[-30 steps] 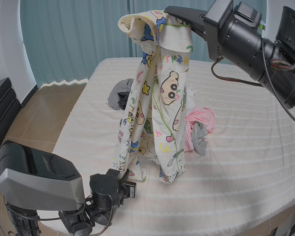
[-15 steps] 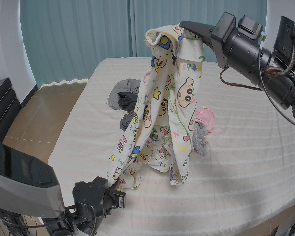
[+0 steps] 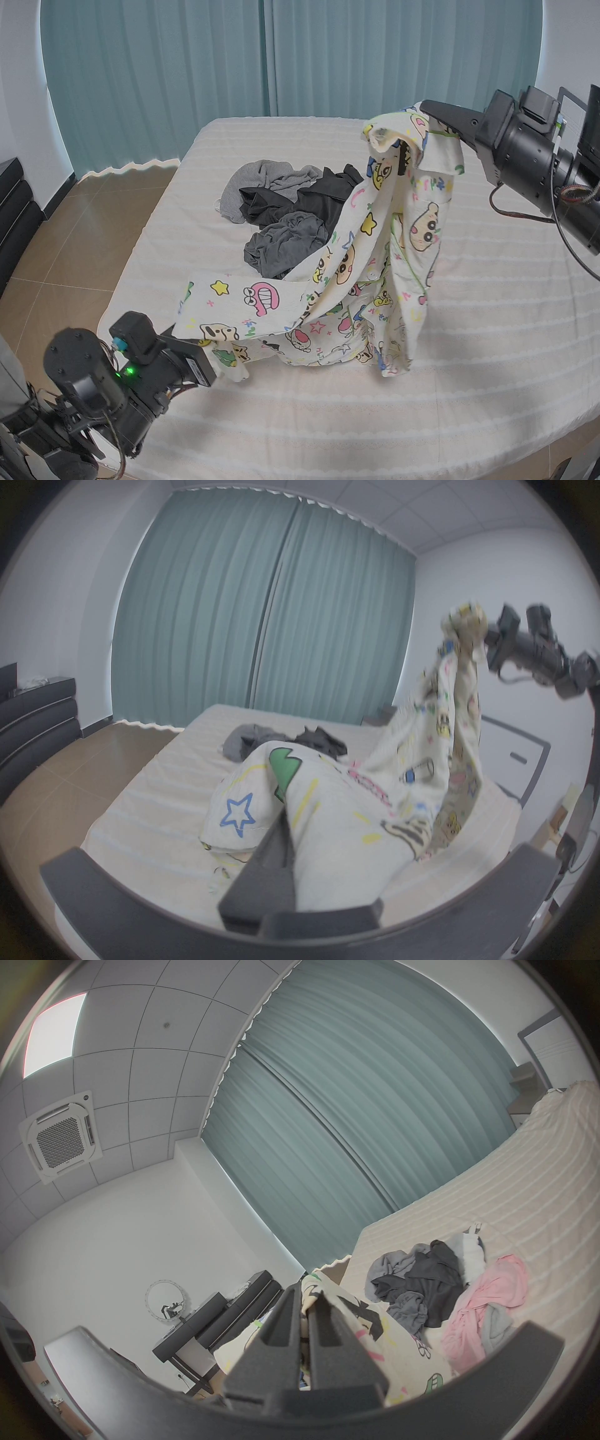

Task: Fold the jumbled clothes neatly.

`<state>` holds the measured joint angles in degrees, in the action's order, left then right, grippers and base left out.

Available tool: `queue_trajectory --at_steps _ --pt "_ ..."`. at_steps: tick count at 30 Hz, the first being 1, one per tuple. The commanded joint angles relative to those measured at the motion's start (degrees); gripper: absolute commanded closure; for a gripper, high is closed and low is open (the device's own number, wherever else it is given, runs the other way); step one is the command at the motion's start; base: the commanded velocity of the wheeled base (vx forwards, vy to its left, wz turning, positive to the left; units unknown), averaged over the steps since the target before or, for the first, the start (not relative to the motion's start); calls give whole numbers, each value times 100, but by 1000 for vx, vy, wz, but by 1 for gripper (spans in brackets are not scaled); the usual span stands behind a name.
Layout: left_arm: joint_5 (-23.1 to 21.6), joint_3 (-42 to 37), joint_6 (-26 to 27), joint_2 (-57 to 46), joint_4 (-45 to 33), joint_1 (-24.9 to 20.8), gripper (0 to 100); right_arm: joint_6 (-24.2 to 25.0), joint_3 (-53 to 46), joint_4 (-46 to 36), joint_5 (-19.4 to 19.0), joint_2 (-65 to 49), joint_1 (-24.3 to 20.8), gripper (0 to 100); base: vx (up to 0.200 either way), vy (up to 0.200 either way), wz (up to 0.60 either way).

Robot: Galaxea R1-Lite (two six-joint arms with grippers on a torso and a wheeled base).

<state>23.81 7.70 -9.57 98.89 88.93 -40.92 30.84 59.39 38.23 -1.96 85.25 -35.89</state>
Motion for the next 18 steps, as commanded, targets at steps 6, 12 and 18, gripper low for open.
queue_trajectory --at_steps 6,12,18 --pt "-377 1119 43 -1293 -948 761 100 -8 -341 -44 -32 -1010 346 100 0 0 0" --pt "-386 2156 43 -1671 -2266 920 100 -26 -437 -52 -23 -1300 363 100 0 0 0" --pt "-377 3176 324 -1970 -3488 1060 100 -52 -77 -52 -129 -1582 398 100 0 0 0"
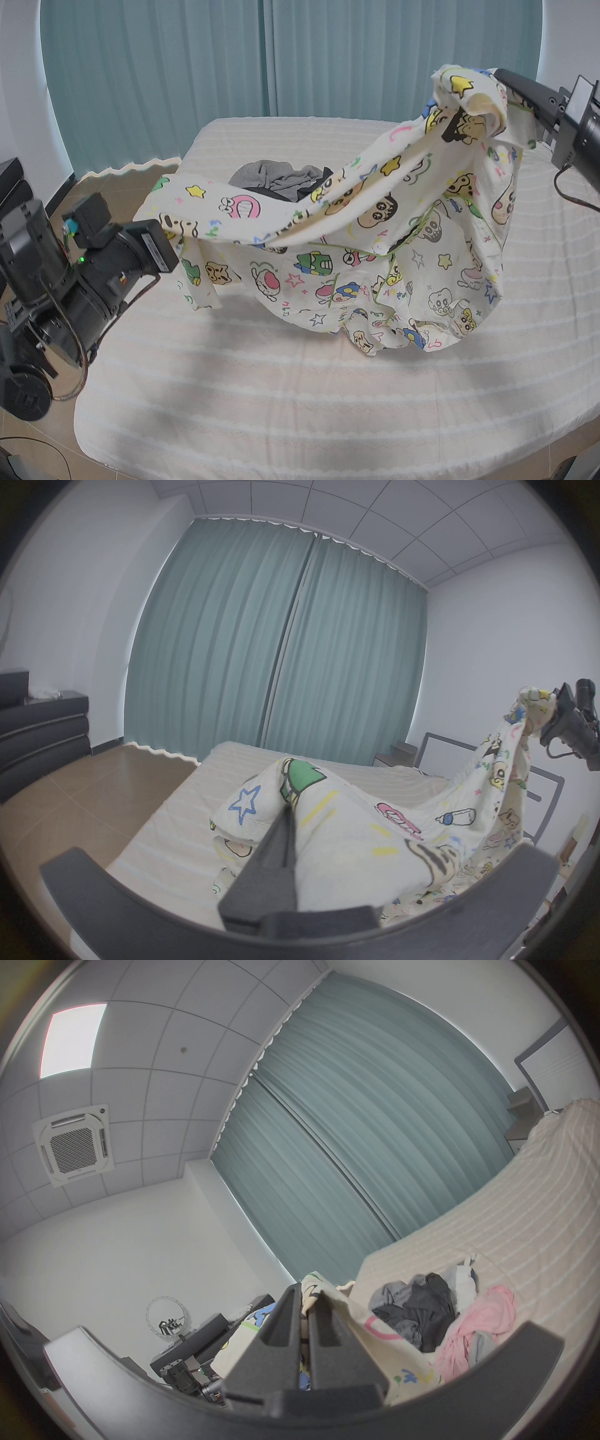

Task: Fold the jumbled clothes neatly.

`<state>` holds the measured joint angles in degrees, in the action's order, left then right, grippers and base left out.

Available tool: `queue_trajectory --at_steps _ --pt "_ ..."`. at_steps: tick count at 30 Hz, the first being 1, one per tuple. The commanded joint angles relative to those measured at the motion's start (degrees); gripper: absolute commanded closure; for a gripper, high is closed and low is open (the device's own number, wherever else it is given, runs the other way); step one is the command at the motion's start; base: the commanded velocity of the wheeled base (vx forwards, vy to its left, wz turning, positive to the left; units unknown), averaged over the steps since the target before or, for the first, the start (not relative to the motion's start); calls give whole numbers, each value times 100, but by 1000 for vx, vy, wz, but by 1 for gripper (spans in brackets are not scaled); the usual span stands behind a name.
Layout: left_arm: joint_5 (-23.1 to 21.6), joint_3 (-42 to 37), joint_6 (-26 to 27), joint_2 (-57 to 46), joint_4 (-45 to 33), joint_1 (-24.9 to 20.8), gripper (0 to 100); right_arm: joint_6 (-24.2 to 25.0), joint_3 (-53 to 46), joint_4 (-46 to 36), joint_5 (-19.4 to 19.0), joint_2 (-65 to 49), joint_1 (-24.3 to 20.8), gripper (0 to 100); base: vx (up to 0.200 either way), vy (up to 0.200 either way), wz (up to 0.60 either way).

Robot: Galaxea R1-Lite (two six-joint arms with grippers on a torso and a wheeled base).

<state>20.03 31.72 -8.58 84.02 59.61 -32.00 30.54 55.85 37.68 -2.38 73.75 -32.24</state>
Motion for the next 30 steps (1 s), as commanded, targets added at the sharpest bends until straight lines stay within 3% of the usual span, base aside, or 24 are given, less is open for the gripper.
queue_trajectory --at_steps 1,10,23,30 --pt "-8 845 366 -544 -661 177 100 -22 339 2 -105 -476 34 100 0 0 0" --pt "1 1302 682 -711 -969 177 100 -22 383 2 -123 -766 25 100 0 0 0" --pt "36 853 647 -826 -969 168 100 -13 -12 -6 -237 -951 25 100 0 0 0" --pt "19 695 621 -826 -960 168 100 -4 -214 -15 -281 -942 25 100 -200 0 0"
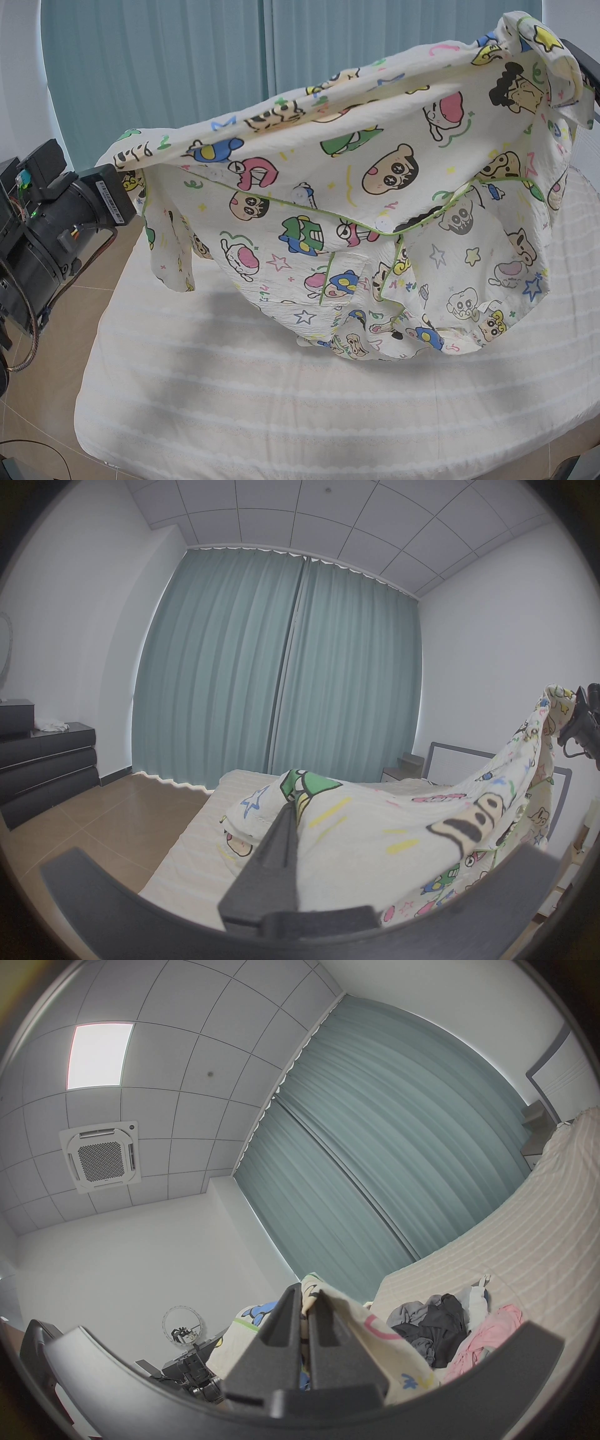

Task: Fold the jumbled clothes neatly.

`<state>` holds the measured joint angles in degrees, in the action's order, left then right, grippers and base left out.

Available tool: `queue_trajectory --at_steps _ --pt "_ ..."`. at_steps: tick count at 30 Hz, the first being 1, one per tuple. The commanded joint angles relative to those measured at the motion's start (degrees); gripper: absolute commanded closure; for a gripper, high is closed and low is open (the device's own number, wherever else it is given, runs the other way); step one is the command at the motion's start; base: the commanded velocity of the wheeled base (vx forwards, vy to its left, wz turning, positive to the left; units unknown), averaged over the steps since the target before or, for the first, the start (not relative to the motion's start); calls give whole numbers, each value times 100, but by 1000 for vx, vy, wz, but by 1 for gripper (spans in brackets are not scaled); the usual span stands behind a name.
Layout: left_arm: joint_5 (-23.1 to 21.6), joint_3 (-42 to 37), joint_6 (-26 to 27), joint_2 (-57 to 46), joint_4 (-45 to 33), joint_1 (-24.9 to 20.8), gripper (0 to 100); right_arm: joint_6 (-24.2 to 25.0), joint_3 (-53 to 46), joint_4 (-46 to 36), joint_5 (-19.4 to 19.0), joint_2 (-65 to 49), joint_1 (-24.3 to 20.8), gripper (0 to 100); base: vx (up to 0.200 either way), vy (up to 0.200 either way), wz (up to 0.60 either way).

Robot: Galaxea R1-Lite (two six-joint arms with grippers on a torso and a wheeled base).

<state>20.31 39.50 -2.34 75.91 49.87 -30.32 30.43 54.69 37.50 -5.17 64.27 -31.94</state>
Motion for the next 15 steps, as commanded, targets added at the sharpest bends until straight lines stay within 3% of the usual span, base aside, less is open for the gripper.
queue_trajectory --at_steps 1,11,15 --pt "-9 -83 -3 -15 14 0 100 7 -99 3 -2 7 -5 100 -200 0 0" --pt "-18 -214 -161 -15 14 0 100 33 -318 12 -2 -11 -5 100 -200 0 0" --pt "-18 -390 -241 -94 23 0 100 33 -353 3 -2 -20 -5 100 0 0 0"
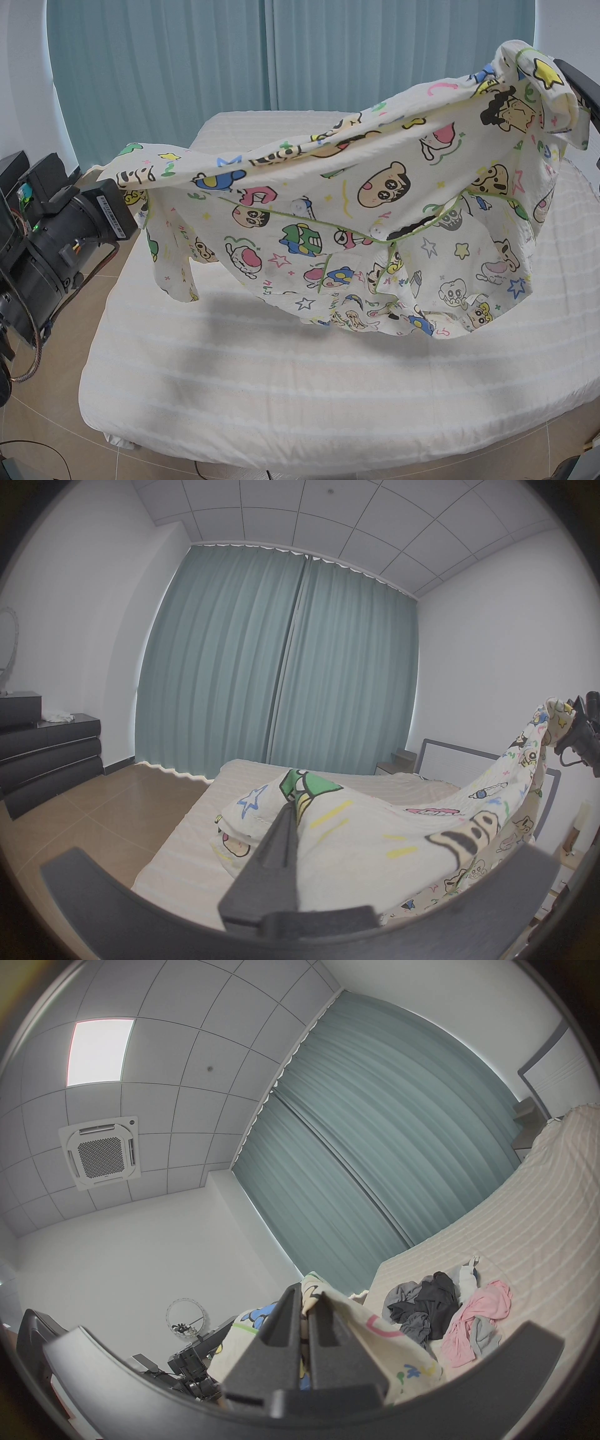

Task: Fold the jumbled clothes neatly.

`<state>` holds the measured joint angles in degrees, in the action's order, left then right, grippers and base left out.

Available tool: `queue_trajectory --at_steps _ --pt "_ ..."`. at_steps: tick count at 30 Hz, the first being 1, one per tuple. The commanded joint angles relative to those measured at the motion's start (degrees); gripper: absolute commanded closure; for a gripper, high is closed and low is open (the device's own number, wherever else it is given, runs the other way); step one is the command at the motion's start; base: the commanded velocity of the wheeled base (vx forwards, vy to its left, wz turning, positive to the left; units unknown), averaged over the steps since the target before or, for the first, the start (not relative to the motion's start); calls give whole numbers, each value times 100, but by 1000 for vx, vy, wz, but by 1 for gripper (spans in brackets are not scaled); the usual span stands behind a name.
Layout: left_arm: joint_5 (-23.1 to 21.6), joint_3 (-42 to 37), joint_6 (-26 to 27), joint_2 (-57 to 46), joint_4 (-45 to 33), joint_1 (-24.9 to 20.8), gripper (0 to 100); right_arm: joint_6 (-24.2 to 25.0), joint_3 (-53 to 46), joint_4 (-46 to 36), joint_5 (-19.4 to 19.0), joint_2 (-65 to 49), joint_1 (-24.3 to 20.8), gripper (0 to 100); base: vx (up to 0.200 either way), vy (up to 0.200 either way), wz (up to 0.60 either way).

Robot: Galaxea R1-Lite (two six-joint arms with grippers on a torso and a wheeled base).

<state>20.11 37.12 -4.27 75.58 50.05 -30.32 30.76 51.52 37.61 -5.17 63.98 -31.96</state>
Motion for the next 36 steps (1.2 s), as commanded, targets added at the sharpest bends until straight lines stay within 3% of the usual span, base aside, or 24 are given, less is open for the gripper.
queue_trajectory --at_steps 1,14,36 --pt "-8 -179 -48 -87 4 0 100 0 -37 -8 -2 18 -3 100 0 0 0" --pt "28 -267 -180 -96 13 -9 100 9 -168 -17 -2 36 6 100 0 0 0" --pt "28 -276 -180 -35 -13 -9 100 9 -335 -8 -10 62 76 100 0 -200 0"
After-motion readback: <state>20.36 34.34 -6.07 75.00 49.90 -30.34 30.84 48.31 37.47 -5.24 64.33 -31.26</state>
